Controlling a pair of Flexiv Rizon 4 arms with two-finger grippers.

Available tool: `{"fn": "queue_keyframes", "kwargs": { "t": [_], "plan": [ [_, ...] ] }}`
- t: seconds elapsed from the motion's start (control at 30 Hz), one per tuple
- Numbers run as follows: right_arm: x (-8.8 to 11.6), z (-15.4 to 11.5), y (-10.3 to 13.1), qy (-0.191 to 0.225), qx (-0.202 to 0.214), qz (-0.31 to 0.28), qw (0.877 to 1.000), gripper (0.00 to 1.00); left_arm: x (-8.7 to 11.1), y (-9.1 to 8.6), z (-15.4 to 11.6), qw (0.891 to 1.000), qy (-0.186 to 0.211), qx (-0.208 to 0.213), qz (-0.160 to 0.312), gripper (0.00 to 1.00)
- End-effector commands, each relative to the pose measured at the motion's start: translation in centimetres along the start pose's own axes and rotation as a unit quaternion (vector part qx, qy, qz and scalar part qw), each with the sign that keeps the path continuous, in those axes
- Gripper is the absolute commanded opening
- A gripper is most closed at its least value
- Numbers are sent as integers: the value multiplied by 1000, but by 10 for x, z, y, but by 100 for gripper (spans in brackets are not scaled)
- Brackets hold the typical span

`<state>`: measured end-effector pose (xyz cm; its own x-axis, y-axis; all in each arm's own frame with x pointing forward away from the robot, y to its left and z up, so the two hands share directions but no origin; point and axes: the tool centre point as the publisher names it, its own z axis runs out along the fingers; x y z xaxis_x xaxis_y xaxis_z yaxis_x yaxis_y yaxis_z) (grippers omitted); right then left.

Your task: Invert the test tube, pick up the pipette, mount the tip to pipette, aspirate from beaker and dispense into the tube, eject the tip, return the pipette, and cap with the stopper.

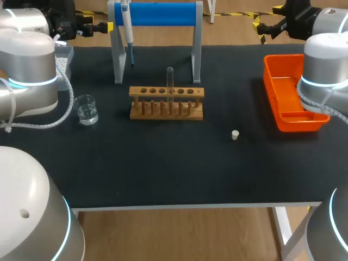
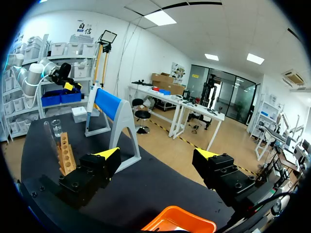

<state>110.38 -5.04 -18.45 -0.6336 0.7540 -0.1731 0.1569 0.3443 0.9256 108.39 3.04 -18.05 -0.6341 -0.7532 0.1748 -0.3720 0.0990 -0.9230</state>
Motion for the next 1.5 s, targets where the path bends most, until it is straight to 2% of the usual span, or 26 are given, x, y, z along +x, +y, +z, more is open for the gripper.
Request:
{"fn": "queue_keyframes", "kwargs": {
  "t": [0.03,0.53,0.63,0.77,1.07,1.3,1.5],
  "plan": [
    [0,0,0,0,0,0,1000,100,0,1,1,1000,-1,2,0,100],
    [0,0,0,0,0,0,1000,100,0,1,1,1000,-1,2,0,100],
    [12,-14,6,17,-17,-15,1000,100,0,1,1,1000,-1,2,0,100],
    [35,-36,7,46,-37,-20,998,100,0,1,1,1000,-1,2,0,100],
    [115,-83,-13,142,-57,-18,988,100,0,1,1,1000,-1,2,0,100],
    [169,-102,-23,196,-83,-18,977,100,0,1,1,1000,-1,2,0,100],
    [198,-107,-35,217,-98,-20,971,100,0,1,1,1000,-1,2,0,100]
  ]
}}
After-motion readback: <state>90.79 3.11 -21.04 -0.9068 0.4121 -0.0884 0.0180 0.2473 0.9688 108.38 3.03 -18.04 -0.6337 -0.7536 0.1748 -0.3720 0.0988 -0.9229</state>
